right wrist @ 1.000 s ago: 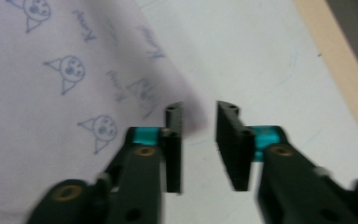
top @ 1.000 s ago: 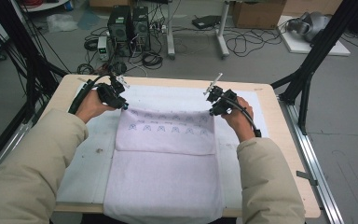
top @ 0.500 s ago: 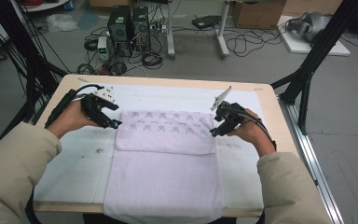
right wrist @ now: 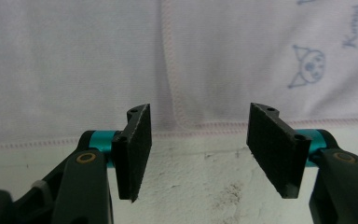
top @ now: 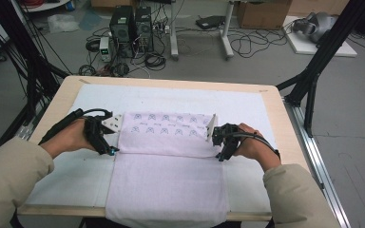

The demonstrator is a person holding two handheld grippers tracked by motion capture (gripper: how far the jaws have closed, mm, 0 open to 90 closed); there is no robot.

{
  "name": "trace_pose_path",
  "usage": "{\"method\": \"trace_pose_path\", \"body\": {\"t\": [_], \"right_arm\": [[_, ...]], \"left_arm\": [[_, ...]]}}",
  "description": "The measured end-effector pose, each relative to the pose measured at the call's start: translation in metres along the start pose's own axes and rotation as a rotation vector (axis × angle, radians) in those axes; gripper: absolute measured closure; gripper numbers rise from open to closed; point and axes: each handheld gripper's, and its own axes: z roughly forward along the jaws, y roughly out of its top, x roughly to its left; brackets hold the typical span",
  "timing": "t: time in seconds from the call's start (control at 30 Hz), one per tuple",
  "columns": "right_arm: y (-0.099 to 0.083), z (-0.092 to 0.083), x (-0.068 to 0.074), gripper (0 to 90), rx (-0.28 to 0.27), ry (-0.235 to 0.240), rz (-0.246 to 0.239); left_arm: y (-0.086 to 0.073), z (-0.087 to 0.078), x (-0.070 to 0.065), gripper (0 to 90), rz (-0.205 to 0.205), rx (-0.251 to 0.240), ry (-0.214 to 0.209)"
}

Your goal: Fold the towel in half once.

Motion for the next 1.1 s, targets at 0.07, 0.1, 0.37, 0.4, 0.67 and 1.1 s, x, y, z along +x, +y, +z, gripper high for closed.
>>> {"method": "trace_pose_path", "body": {"t": [0.07, 0.1, 0.37, 0.4, 0.67, 1.1], "right_arm": [[0.003, 0.003, 0.002, 43.4, 0.018, 0.001, -0.032], [0.006, 0.004, 0.003, 45.8, 0.027, 0.003, -0.050], [0.012, 0.016, 0.005, 61.4, 0.075, 0.015, -0.125], [0.013, 0.017, 0.005, 63.2, 0.080, 0.014, -0.132], [0.017, 0.023, 0.002, 81.7, 0.105, 0.019, -0.154], [0.004, 0.010, -0.005, 86.3, 0.016, 0.054, -0.092]], "left_arm": [[0.003, 0.007, -0.002, 28.6, 0.010, 0.021, -0.017], [0.005, 0.010, -0.003, 28.7, 0.017, 0.036, -0.024], [0.012, 0.029, -0.007, 38.4, 0.040, 0.104, -0.096], [0.013, 0.030, -0.007, 40.4, 0.045, 0.108, -0.096], [0.014, 0.040, -0.003, 54.6, 0.038, 0.146, -0.106], [0.014, 0.033, -0.002, 86.0, 0.077, 0.142, -0.087]]}}
